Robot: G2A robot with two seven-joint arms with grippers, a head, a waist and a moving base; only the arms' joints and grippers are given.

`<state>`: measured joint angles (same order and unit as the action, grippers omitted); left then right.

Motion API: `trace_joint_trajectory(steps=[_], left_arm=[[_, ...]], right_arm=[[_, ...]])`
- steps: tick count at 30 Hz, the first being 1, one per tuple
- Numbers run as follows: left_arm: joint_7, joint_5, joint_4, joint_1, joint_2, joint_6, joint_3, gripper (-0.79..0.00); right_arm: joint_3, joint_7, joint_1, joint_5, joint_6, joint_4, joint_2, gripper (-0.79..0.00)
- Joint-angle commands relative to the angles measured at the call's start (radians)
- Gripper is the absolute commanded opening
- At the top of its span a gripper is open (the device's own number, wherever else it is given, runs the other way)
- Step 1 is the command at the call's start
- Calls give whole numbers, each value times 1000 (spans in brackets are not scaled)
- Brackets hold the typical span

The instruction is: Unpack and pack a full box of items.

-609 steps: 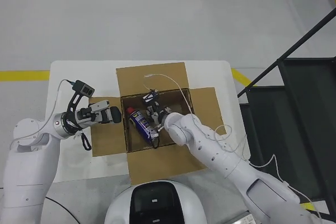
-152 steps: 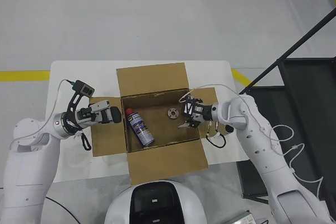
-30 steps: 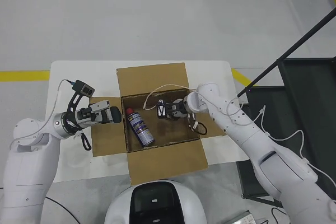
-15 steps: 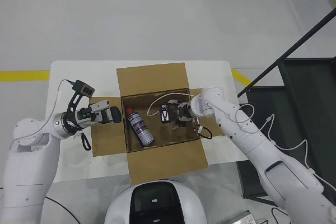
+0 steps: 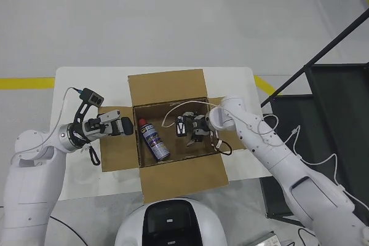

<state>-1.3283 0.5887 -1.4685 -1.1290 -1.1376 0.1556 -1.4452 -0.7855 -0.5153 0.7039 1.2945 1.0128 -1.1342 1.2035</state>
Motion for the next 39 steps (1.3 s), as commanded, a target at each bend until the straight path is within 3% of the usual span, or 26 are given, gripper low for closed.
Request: trace_joint_trajectory(steps=[1,7,16,19,24,29,32,37,39], left_arm=[[0,0,0,0,0,0,0,0],[0,0,0,0,0,0,0,0],[0,0,0,0,0,0,0,0],[0,0,0,0,0,0,0,0],[0,0,0,0,0,0,0,0],[0,0,0,0,0,0,0,0],[0,0,0,0,0,0,0,0],[0,0,0,0,0,0,0,0],[0,0,0,0,0,0,0,0]], right_arm=[[35,28,-40,-57,0,54,9,0],[147,52,-141,-100,0,202,37,-15],[272,71,-234,-141,0,375,105,-142],[296,68,-251,-134,-8,423,129,-132],[319,84,-266,-133,-44,495,167,-15],[340,101,-277,-129,-56,558,202,-58],[349,113,-286,-125,-54,591,220,-172],[364,124,-299,-109,-47,641,246,-785],[368,128,-303,-103,-47,659,254,-785]])
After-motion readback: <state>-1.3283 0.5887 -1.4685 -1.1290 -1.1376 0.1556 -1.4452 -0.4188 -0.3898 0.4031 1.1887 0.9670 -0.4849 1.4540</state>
